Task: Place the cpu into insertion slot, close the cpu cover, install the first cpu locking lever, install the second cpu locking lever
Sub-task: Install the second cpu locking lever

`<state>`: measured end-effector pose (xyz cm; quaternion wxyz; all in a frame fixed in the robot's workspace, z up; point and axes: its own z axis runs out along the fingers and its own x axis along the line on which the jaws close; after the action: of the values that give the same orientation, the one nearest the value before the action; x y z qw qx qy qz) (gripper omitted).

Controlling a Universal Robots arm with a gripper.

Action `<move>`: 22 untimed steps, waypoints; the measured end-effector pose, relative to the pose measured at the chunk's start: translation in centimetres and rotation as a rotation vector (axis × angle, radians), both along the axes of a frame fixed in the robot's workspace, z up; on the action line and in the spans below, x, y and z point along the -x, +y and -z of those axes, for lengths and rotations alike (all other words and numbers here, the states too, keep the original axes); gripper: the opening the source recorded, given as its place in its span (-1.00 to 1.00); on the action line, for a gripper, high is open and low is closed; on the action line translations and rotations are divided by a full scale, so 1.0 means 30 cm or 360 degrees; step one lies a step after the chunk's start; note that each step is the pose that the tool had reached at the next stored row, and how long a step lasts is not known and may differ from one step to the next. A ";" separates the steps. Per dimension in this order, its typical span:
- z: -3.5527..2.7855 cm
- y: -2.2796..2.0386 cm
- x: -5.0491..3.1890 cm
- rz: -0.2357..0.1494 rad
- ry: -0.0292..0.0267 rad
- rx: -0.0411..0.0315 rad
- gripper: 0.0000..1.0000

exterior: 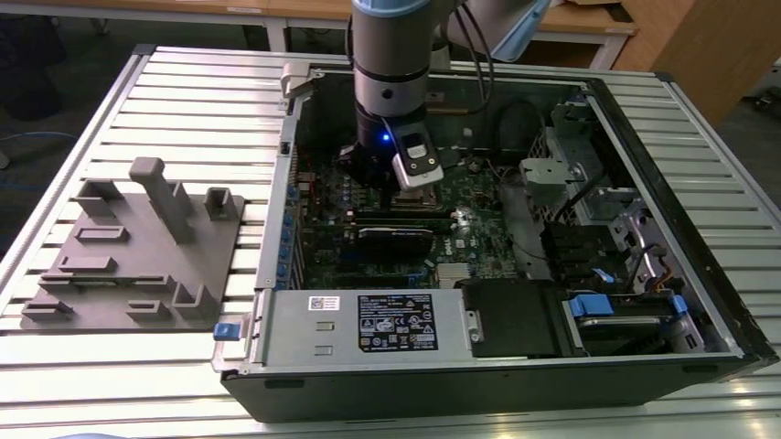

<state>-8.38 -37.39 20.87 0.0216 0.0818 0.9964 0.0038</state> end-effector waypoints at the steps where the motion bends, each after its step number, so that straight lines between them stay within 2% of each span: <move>1: 0.001 0.002 0.001 0.0000 -0.00004 -0.0002 -0.80; 4: 0.003 0.007 0.005 0.0000 -0.00017 -0.0007 -0.80; 8: 0.012 0.007 0.019 0.0000 -0.00050 -0.0009 -0.80; 12: 0.012 0.007 0.020 0.0000 -0.00050 -0.0009 -0.80; 13: 0.012 0.007 0.021 0.0000 -0.00058 -0.0015 -0.80; 15: 0.013 0.007 0.023 0.0000 -0.00096 -0.0055 -0.80; 16: 0.013 0.007 0.023 0.0000 -0.00104 -0.0065 -0.80; 22: 0.024 0.005 0.032 0.0000 -0.00179 -0.0084 -0.80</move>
<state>-9.33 -37.24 20.15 0.0251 0.0824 0.9958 0.0304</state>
